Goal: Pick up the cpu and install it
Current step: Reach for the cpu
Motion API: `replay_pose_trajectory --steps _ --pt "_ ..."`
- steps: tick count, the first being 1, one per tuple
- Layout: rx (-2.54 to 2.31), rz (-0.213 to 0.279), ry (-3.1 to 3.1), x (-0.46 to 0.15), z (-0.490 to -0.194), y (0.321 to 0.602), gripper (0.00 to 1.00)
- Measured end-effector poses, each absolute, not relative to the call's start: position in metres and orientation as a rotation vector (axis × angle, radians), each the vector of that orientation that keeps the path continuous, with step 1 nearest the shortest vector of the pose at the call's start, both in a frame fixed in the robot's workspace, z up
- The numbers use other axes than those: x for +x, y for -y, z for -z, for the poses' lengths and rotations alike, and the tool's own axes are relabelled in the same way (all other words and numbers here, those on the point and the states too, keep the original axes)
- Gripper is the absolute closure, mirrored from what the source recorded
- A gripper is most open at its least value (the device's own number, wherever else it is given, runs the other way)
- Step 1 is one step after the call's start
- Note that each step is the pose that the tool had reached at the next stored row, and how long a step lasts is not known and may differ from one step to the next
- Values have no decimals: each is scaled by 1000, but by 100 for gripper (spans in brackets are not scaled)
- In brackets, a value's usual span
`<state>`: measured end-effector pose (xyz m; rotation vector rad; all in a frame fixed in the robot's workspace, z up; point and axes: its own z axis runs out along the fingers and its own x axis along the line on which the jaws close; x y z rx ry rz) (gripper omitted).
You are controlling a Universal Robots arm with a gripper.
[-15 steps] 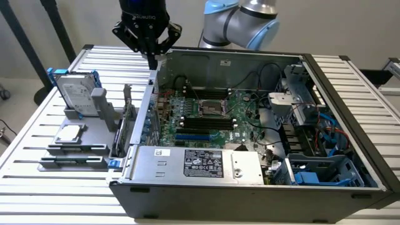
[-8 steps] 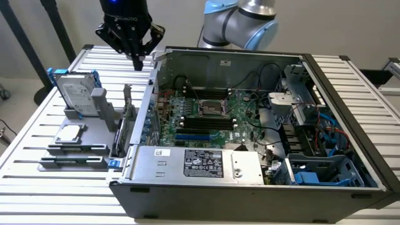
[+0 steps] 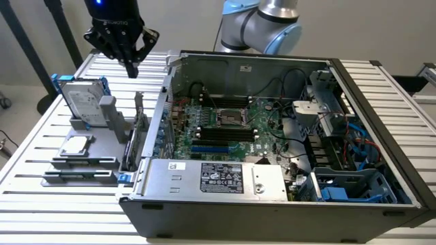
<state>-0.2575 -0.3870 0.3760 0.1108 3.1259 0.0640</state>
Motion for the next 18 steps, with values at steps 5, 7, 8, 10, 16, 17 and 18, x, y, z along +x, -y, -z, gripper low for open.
replay_pose_trajectory --steps 5,7,8,10,16,17,18 --pt "111 -60 -3131 -280 -373 385 89" --pt "111 -58 -3134 -290 -372 385 89" --pt "111 -58 -3135 -294 -371 384 89" --pt "112 -56 -3138 -303 -370 383 89" --pt "112 -51 -3147 -330 -367 381 89" --pt "112 -50 -3149 -335 -366 381 89" --pt "112 -50 -3150 -339 -365 381 89"
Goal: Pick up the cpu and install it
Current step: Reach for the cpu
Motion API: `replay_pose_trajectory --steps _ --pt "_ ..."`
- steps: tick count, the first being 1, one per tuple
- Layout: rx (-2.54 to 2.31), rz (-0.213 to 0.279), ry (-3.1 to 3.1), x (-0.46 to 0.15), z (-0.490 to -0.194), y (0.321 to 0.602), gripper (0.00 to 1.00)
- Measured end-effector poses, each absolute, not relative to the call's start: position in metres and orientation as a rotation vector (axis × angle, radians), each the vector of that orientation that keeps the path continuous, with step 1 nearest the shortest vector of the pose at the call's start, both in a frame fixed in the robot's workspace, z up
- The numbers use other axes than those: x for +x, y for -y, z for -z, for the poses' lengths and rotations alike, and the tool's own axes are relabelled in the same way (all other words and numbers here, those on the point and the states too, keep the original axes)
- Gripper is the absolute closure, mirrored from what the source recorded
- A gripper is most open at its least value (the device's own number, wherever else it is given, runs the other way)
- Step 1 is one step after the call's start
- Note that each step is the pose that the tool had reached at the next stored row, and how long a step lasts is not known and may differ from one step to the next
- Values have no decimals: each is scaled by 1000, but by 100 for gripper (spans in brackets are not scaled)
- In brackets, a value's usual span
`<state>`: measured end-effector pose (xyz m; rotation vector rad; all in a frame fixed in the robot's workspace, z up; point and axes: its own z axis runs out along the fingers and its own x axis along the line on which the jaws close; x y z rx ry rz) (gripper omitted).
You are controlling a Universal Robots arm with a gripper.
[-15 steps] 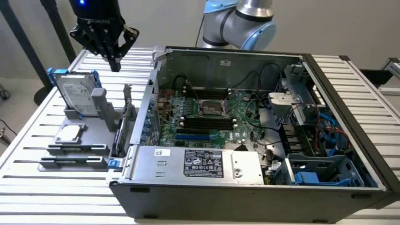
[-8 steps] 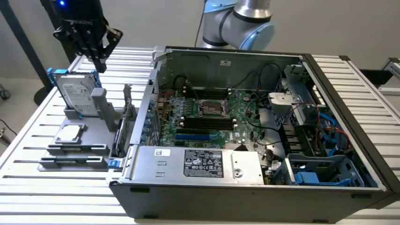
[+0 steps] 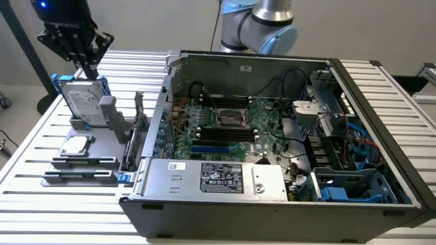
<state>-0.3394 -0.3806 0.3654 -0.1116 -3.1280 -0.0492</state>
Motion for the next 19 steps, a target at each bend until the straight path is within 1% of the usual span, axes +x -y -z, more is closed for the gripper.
replay_pose_trajectory --steps 16,19 --pt "-111 35 3105 -412 -356 375 89" --pt "-86 31 3105 -415 -356 374 89"
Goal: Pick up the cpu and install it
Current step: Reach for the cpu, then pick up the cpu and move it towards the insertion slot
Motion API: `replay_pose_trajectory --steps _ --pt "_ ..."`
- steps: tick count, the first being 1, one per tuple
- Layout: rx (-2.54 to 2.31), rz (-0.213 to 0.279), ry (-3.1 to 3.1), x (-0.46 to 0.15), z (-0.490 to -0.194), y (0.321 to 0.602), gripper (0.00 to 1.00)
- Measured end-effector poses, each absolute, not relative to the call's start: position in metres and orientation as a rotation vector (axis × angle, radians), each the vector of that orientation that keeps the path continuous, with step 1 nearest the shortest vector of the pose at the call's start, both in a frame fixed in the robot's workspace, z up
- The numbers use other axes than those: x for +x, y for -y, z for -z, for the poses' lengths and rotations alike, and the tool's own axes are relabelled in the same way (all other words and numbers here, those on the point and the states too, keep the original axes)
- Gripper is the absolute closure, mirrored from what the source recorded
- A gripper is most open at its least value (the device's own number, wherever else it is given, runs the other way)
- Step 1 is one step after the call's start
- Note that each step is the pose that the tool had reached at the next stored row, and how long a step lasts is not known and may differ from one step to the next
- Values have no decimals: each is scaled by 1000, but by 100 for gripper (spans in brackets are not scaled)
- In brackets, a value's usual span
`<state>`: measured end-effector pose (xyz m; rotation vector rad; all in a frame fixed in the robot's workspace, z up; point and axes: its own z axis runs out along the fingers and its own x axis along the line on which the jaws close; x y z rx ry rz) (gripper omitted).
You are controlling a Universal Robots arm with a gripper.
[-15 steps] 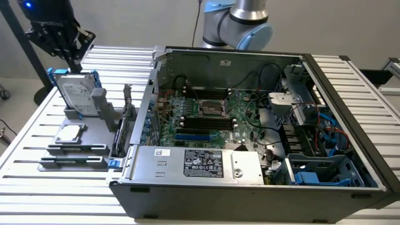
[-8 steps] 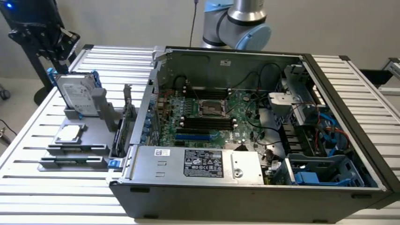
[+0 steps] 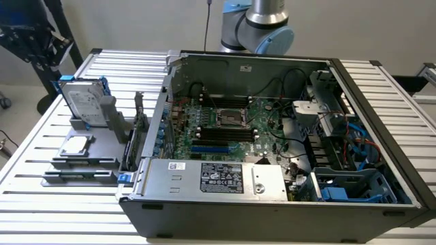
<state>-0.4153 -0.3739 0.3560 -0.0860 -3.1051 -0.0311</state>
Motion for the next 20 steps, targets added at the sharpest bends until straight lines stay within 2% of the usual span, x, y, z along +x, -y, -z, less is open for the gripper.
replay_pose_trajectory --steps 18,19,20 --pt "-17 22 3106 -417 -356 372 89" --pt "-16 22 3106 -417 -356 372 88" --pt "-16 22 3106 -417 -356 372 83"
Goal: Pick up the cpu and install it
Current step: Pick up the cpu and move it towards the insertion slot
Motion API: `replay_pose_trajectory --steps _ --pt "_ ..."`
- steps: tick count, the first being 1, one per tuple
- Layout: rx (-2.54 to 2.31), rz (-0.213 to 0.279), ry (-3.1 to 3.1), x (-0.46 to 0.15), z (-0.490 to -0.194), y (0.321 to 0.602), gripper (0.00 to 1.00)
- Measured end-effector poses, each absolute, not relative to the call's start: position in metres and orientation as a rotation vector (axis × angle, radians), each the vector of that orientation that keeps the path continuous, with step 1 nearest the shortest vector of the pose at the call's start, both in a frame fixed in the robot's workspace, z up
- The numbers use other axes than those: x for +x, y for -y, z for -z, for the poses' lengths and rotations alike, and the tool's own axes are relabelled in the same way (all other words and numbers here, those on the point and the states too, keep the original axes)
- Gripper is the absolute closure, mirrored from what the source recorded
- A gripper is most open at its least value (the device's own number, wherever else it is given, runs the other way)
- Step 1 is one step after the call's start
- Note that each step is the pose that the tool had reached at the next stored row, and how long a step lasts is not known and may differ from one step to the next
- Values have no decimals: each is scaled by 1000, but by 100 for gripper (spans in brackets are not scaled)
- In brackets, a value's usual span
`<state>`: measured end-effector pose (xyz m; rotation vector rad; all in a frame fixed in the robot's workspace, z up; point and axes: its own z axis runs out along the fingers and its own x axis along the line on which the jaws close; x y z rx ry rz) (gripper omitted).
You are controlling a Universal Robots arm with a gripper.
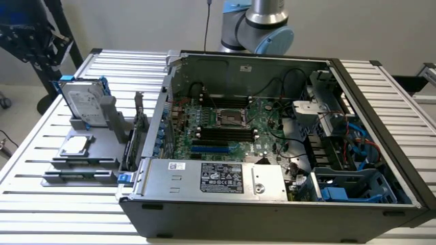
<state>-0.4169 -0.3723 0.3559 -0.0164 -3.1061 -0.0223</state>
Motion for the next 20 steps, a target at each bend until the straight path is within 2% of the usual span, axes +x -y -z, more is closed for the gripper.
replay_pose_trajectory --steps 1,4,5,7,8,11,13,14,20 --pt "-16 22 3106 -417 -356 372 83" --pt "-16 22 3106 -417 -356 372 64" --pt "-16 22 3105 -417 -356 372 64" --pt "-17 22 3105 -417 -355 372 53" --pt "-16 22 3105 -417 -355 372 53" --pt "-16 22 3105 -418 -351 373 35" --pt "-17 22 3105 -418 -348 374 35" --pt "-17 22 3105 -418 -346 375 29" --pt "-12 22 3105 -418 -335 383 29"
